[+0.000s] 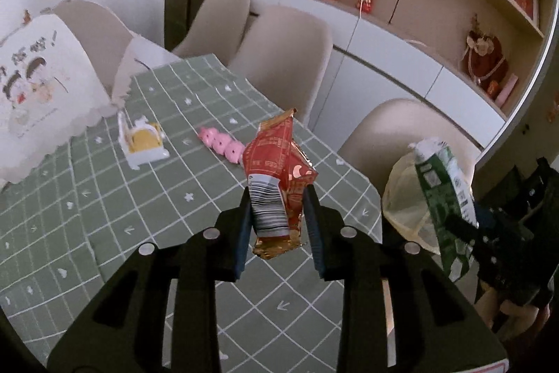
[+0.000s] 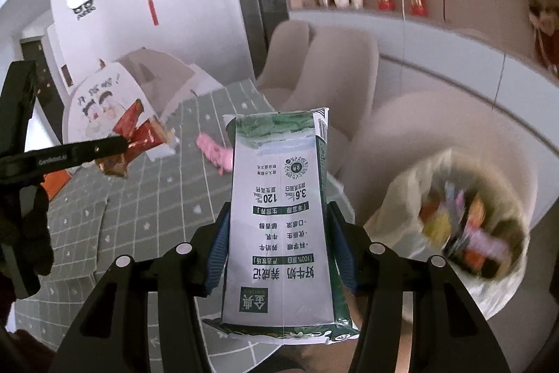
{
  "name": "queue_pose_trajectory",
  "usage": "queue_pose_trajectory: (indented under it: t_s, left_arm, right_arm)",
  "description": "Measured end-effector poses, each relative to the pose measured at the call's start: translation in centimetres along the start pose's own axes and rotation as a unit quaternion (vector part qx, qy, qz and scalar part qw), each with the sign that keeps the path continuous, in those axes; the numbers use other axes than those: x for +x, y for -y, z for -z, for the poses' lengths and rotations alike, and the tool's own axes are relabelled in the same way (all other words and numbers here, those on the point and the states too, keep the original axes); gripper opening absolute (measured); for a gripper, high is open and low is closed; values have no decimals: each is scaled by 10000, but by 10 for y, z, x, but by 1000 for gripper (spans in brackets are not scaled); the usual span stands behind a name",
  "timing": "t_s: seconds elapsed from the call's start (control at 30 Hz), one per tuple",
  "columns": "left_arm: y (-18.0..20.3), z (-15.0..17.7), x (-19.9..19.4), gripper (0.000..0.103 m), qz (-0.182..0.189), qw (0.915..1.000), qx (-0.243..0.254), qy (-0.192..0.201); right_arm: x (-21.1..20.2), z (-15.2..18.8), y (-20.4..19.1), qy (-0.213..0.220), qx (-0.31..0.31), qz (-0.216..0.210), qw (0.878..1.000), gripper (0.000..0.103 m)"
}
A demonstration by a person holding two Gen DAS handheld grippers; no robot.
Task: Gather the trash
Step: 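Carry the red snack bag and milk carton to the bin and release them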
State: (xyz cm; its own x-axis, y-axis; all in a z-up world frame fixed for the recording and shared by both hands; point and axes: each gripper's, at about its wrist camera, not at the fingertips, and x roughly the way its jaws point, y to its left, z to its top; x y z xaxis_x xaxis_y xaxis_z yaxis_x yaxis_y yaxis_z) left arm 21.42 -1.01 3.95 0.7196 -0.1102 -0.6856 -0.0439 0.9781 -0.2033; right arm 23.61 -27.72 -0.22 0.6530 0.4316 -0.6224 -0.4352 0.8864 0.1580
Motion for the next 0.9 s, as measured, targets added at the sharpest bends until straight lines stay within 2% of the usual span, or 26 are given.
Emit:
queue_pose_trajectory:
  t_s: [0.27, 0.43, 0.57, 0.67, 0.77, 0.9]
  left_arm:
    - [45, -19, -28, 28, 480, 9980, 166, 366]
    - [97, -29, -15, 28, 975, 9935, 464, 351]
    - [141, -30, 14, 30, 1467, 9868, 685, 28]
    - [172, -30, 38, 32, 1804, 9794, 878, -226]
    - [208, -27, 77, 32, 2122, 9697, 1066, -576]
    - [246, -21, 128, 33, 2425, 9595, 1026, -1002]
  right_arm:
    - [-49, -25, 9, 649, -454, 304, 9964, 50]
    - [-76, -27, 37, 804, -469, 663, 9935, 50]
    - [-91, -23, 70, 861, -351, 976, 9909, 50]
    - [-102, -20, 103, 875, -31, 1260, 9882, 50]
    - [-113, -16, 143, 861, 432, 1579, 9827, 50]
    - [-126, -7, 182, 788, 830, 1920, 9747, 50]
